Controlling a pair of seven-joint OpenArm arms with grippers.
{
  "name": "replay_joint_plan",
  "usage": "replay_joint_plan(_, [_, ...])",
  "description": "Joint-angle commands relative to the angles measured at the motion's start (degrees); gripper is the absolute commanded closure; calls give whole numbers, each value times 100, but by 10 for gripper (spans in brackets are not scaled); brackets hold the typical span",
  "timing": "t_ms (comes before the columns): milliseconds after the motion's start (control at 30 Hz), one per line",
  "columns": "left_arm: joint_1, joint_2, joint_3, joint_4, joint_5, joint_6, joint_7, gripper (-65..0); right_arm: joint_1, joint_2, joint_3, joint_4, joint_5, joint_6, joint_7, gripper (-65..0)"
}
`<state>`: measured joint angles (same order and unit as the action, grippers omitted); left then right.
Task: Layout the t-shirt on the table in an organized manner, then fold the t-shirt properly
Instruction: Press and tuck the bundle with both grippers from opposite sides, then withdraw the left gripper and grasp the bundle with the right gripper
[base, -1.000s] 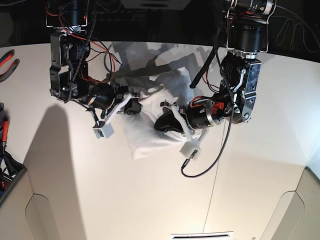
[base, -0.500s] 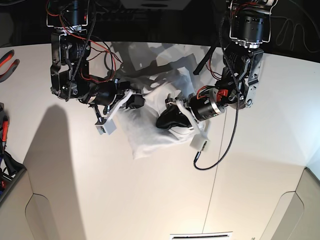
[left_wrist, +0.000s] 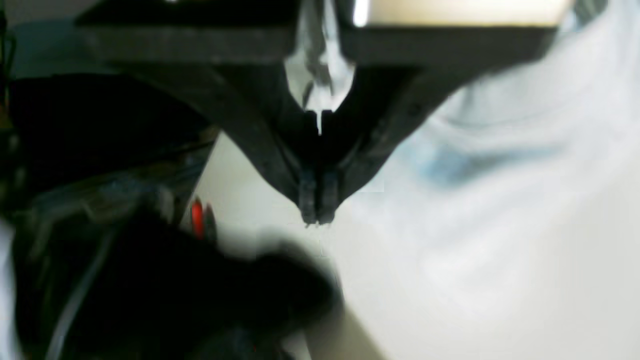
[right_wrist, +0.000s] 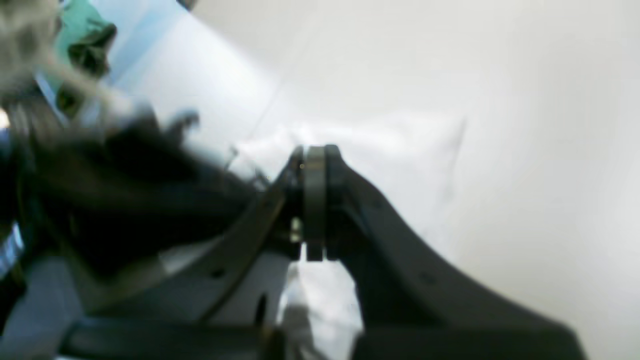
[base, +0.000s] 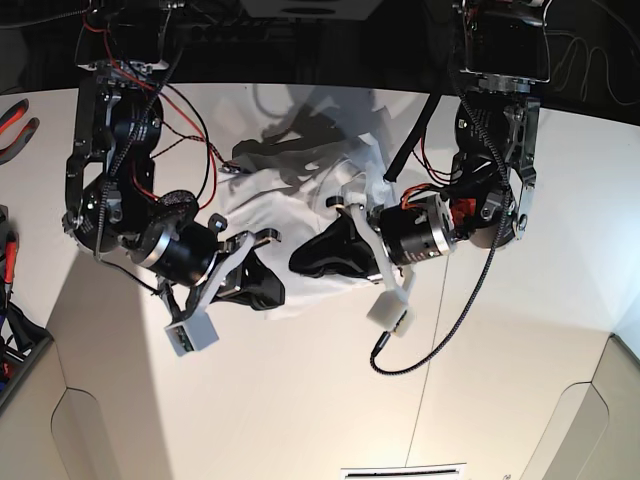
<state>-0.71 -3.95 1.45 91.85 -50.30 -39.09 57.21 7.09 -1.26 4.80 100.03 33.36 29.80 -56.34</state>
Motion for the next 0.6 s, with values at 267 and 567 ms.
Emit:
replay_joint_plan(267, [778, 11, -2, 87, -37, -91, -42, 0, 1043, -4, -328, -1766, 114, 160, 306, 0])
replay_joint_plan(567, [944, 9, -2, -208, 1580, -91, -964, 0, 1729, 0, -798, -4728, -1580, 63, 2109, 0])
